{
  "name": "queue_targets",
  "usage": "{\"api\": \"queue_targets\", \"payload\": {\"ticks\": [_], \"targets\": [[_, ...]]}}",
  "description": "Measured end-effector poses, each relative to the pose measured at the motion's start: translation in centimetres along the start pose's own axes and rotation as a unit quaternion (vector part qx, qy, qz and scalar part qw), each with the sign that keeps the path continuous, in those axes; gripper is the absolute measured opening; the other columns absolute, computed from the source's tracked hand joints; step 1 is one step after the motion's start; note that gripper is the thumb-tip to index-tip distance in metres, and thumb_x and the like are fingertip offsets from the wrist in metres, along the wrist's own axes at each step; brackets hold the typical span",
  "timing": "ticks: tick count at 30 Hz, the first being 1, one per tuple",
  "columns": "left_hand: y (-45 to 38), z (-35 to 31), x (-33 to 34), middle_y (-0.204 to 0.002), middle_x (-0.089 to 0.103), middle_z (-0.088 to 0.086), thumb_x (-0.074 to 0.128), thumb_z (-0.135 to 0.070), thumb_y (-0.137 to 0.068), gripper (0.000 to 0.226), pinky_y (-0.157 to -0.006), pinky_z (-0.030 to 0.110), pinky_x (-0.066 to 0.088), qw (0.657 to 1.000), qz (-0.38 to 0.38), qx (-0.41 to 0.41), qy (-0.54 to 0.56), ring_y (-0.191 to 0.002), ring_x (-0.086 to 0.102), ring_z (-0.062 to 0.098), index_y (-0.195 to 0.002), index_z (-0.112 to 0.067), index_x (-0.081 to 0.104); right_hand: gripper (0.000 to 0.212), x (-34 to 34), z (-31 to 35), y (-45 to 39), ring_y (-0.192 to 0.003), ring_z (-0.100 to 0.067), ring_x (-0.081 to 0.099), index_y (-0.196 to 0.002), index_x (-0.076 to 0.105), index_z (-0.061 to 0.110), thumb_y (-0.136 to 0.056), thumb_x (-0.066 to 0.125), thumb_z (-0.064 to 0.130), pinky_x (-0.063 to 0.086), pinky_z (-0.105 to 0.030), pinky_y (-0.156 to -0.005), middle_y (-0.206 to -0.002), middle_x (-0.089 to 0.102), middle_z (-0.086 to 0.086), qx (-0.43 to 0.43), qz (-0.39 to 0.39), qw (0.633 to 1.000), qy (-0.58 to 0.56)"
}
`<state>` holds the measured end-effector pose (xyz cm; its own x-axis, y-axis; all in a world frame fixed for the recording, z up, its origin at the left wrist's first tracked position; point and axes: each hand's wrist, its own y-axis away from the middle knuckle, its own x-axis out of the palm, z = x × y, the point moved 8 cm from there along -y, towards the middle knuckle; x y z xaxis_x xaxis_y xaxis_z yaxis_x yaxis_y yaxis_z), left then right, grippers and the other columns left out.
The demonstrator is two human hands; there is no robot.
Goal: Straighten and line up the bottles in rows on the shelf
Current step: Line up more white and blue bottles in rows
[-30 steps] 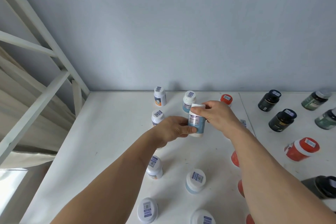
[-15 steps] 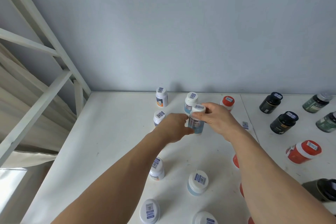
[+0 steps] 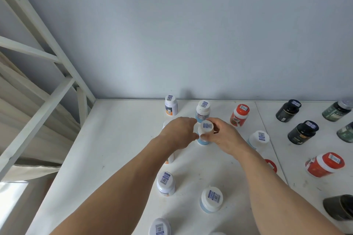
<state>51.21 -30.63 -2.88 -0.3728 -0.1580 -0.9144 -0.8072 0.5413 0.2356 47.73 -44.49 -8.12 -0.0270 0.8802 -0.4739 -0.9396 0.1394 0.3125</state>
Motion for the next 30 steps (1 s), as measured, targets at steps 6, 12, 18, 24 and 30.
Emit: {"api": "queue_targets", "payload": {"ticks": [6,12,18,24,30], "targets": [[-0.8,0.5,-2.2,-0.134,0.057,0.004,0.060,-0.034,-0.094,0.049,-0.099,0.037,0.045,0.999,-0.021,0.015,0.034,-0.121,0.053,0.022,-0.137,-0.013,0.049,0.048,-4.1,3.2,-0.6,-0.119,-0.004,0.054,-0.125,0.059,0.029,-0.081,0.077,0.037,0.043,-0.029,-0.098,-0.125,0.059,0.011,-0.022,-0.101,0.993,-0.064],[-2.7,1.7,-3.3,-0.142,0.052,0.001,0.060,-0.034,-0.094,0.056,-0.102,0.027,0.038,0.997,-0.028,-0.024,0.072,-0.129,0.049,0.018,-0.144,-0.016,0.042,0.066,-4.3,4.2,-4.7,-0.128,-0.016,0.050,-0.141,0.048,0.023,-0.083,0.076,0.035,0.043,-0.037,-0.104,-0.142,0.053,0.001,-0.004,-0.050,0.997,0.051],[-4.9,3.5,-2.2,-0.144,0.051,0.000,0.063,-0.034,-0.092,0.059,-0.105,0.027,0.037,0.993,0.003,-0.065,0.103,-0.130,0.048,0.017,-0.145,-0.017,0.042,0.032,-2.8,4.0,-7.3,-0.096,-0.016,0.065,-0.109,0.063,0.025,-0.080,0.076,0.025,0.052,-0.036,-0.087,-0.104,0.070,0.006,-0.019,-0.016,0.997,0.075],[-6.9,3.9,-1.7,-0.139,0.054,-0.002,0.072,-0.036,-0.085,0.064,-0.105,0.027,0.039,0.975,0.033,-0.068,0.207,-0.128,0.050,0.014,-0.142,-0.020,0.047,0.024,-4.6,6.1,-7.5,-0.088,-0.014,0.063,-0.104,0.067,0.025,-0.082,0.076,0.028,0.048,-0.030,-0.076,-0.095,0.069,0.008,-0.056,-0.028,0.998,0.005],[-8.3,2.8,-3.0,-0.112,0.072,-0.011,0.075,-0.021,-0.083,0.037,-0.095,0.026,0.044,0.915,0.077,-0.027,0.396,-0.108,0.063,0.005,-0.119,-0.028,0.068,0.024,-7.2,9.0,-7.9,-0.092,-0.015,0.069,-0.094,0.072,0.030,-0.074,0.074,0.043,0.057,-0.042,-0.088,-0.092,0.073,0.008,-0.074,-0.045,0.995,-0.042]]}}
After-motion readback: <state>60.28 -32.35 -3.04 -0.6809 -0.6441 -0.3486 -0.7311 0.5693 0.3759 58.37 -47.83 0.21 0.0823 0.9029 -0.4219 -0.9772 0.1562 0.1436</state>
